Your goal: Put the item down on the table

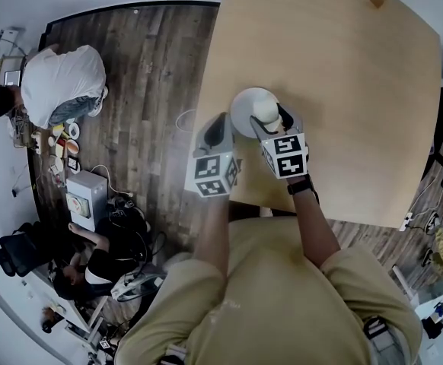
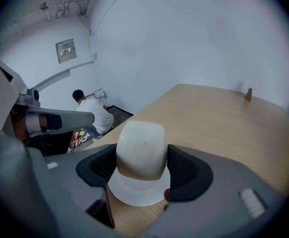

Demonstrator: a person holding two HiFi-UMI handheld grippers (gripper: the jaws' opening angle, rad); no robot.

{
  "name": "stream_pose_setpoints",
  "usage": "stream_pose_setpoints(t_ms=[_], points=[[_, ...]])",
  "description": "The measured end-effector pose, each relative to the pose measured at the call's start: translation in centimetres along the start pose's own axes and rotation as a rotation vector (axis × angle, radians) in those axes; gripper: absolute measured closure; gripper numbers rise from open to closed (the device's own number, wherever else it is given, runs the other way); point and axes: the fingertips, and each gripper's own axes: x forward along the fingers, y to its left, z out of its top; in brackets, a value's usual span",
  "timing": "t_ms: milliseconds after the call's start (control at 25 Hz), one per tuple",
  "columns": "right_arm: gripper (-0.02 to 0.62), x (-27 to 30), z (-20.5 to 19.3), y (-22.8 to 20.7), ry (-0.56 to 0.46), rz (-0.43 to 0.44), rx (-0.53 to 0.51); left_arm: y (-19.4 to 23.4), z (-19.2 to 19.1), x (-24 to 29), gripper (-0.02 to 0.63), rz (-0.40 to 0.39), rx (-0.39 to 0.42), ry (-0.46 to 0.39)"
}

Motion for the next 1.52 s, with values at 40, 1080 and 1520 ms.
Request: stream_pose_setpoints(t_ms=[40,1080,1520], points=[[0.279,0.4,-0.4,0.2,0.013,0.001,-0.002,0.1,-0.3,0.2,0.604,-0.004,-0.002,0.005],[0.278,5.5,-5.3,1.6,0.281,-0.084,-0.065,4.1,-1.2,0.6,0.604,-0.002,-0.075,0.010],[0.232,4.0,-4.1,2.1,0.189,-0.075,-0.102,2.8,-1.5,-0.1,0.604,0.004,-0.083,0.001]])
